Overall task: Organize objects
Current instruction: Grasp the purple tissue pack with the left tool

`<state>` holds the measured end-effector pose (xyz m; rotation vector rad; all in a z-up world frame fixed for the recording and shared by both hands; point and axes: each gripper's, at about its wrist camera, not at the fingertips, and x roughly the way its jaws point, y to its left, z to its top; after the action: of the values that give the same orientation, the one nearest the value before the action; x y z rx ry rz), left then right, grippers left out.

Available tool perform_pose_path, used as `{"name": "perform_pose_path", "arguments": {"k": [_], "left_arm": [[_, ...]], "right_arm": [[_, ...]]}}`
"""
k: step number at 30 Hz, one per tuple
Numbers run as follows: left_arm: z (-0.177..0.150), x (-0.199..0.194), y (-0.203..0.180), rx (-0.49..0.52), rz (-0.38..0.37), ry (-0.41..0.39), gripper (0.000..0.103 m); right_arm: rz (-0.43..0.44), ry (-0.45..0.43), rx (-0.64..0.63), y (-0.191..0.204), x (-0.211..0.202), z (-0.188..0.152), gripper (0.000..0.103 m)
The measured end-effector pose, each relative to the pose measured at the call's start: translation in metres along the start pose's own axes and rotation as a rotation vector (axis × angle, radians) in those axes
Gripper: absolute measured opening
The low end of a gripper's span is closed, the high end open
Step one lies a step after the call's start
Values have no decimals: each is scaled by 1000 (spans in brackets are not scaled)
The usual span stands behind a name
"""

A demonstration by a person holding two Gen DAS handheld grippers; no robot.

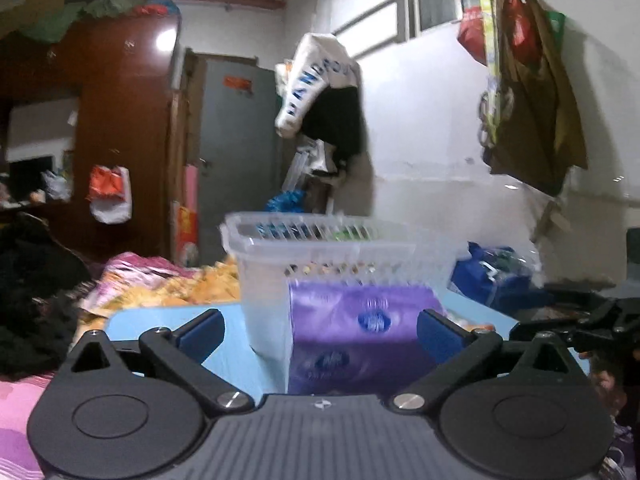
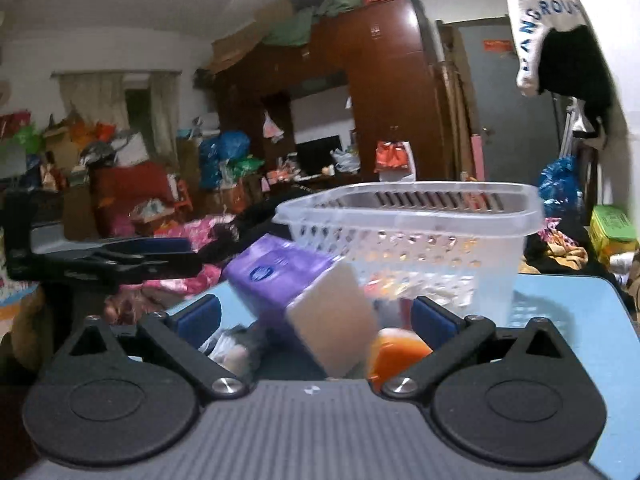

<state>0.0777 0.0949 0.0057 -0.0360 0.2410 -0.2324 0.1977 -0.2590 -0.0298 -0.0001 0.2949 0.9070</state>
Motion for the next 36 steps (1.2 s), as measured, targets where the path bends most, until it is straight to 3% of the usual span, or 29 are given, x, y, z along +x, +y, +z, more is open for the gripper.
{"name": "perform_pose_path", "arguments": {"k": [3, 9, 11, 14, 15, 17, 21, 36], "left_arm": [[-10, 8, 12, 3, -71, 25, 99], [-19, 23, 15, 65, -74, 78, 93], [-20, 31, 12, 91, -65, 110, 87], [-21, 43, 11, 86, -102, 151, 67], [-21, 44, 12, 71, -120, 155, 61], [-22, 40, 11, 75, -106, 132, 56], [-24, 29, 6, 79, -69, 85, 50], [-24, 22, -12, 115, -25, 44, 49]], "right_arm": [[11, 28, -65, 6, 17, 3, 102], [-12, 83, -146, 20, 33, -6, 89], [-7, 90, -158, 21, 34, -8, 83], [-9, 89, -180, 21, 35, -9, 64], [-13, 87, -182, 20, 35, -9, 62], [-18, 72, -196, 17, 34, -10, 61], [-29, 39, -216, 15, 24, -11, 42], [-76, 41, -249, 21, 29, -8, 41]]}}
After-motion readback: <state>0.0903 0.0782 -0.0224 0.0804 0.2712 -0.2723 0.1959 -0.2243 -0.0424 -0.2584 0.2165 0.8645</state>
